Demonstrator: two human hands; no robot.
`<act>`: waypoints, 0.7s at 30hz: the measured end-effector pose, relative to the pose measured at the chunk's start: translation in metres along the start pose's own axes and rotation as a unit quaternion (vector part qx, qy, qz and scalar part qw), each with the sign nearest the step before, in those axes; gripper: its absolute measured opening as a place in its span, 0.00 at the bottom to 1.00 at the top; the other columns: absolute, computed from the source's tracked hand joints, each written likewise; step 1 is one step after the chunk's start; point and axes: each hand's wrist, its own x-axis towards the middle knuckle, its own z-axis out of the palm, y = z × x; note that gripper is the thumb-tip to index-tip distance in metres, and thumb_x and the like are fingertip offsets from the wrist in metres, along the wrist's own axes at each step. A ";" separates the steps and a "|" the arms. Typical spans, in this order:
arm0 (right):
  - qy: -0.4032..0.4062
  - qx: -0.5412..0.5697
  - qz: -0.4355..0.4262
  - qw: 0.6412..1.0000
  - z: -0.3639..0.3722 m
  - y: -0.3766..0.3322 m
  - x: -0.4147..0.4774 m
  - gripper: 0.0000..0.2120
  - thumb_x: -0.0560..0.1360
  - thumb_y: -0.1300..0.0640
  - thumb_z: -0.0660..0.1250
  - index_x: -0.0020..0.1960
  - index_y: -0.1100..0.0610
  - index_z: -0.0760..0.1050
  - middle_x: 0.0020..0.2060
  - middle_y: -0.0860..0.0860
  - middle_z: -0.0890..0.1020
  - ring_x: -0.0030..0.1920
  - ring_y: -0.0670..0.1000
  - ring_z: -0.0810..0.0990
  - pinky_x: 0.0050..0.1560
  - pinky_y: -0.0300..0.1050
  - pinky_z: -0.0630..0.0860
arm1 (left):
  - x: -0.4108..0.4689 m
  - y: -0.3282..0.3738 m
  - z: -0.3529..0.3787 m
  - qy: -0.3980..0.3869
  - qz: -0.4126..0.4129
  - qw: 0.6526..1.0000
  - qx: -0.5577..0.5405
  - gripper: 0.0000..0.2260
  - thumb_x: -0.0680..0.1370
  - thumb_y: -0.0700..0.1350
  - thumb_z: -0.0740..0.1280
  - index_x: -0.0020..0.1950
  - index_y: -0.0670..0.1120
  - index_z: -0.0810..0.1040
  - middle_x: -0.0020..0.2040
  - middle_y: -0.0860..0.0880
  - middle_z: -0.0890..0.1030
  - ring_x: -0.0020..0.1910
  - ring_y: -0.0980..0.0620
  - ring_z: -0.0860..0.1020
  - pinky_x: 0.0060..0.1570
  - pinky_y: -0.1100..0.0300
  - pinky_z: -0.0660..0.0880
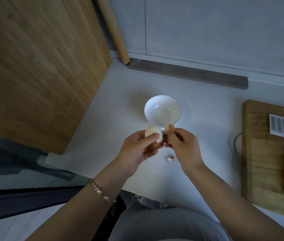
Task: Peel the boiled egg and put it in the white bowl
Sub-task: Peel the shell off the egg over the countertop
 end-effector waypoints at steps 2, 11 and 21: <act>0.011 0.051 0.048 0.998 -0.001 0.001 0.002 0.14 0.76 0.50 0.62 0.36 0.53 0.80 0.25 0.43 0.82 0.28 0.39 0.79 0.31 0.27 0.74 | 0.000 0.001 -0.001 -0.010 -0.008 1.000 -0.026 0.09 0.73 0.41 0.69 0.52 0.43 0.78 0.36 0.47 0.85 0.42 0.49 0.84 0.31 0.65 0.77; -0.070 -0.052 -0.013 0.996 -0.005 -0.006 -0.003 0.10 0.75 0.65 0.61 0.43 0.57 0.80 0.29 0.42 0.82 0.30 0.37 0.79 0.30 0.26 0.73 | 0.004 -0.003 -0.008 0.025 0.006 1.000 -0.016 0.07 0.73 0.45 0.69 0.50 0.49 0.80 0.42 0.52 0.83 0.43 0.56 0.80 0.39 0.64 0.77; -0.104 0.042 0.053 0.992 0.001 -0.010 -0.006 0.07 0.73 0.54 0.67 0.42 0.56 0.81 0.34 0.49 0.84 0.32 0.39 0.82 0.32 0.26 0.74 | 0.003 -0.002 -0.003 0.013 0.035 0.999 0.001 0.16 0.71 0.43 0.70 0.57 0.41 0.78 0.51 0.45 0.84 0.48 0.52 0.83 0.44 0.65 0.78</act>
